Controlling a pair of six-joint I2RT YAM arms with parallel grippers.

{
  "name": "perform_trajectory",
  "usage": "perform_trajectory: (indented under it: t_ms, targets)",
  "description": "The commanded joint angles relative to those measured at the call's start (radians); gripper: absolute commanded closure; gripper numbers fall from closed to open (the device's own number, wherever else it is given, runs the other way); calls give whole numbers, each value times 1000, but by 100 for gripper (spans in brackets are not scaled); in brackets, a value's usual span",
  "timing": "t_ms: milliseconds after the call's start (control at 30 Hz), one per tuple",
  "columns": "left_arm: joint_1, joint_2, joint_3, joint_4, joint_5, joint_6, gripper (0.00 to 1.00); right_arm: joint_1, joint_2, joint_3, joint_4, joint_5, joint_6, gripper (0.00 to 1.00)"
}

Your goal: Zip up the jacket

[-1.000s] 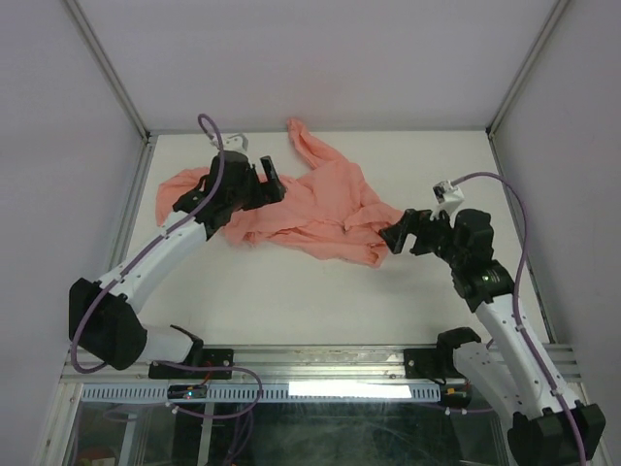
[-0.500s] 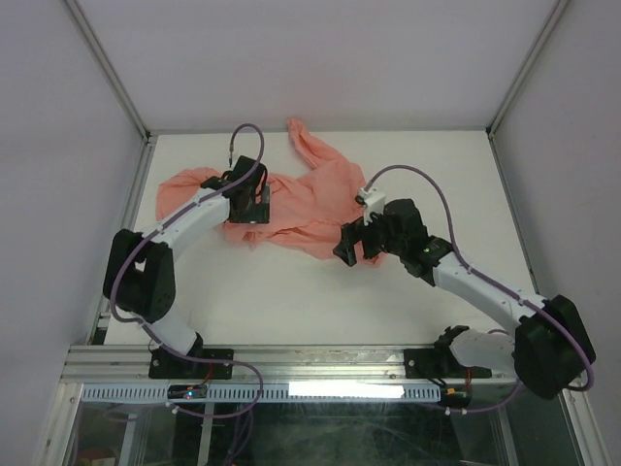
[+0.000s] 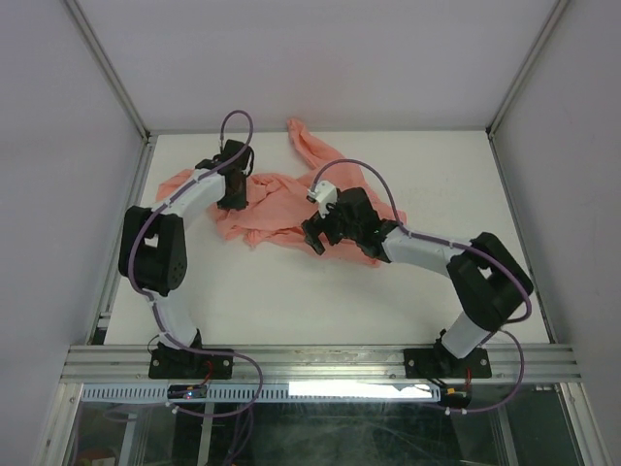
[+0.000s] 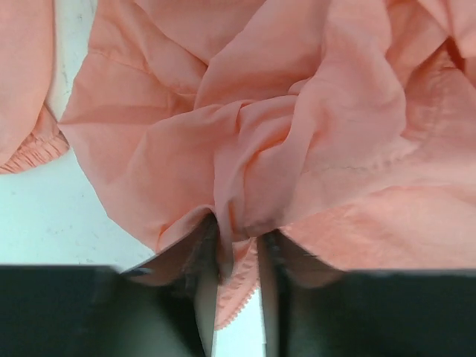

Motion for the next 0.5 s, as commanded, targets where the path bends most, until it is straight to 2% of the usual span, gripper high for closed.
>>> perform_trajectory:
  t_ms: [0,67,133,267,467]
  targets:
    - [5,-132,-22,66,87,25,81,31,133,120,131,68,-93,5]
    - [15,-202,-53,93,121,25,92,35,197,178,145,87,-97,6]
    - [31,-259,-80,116,152,19,96,38,250,220,169,95,-98,6]
    - [47,-329,-115,135,176,19,100,38,351,304,194,95,-98,6]
    - [71,-397,-126,142,222,16,100,38,439,392,191,95,-98,6]
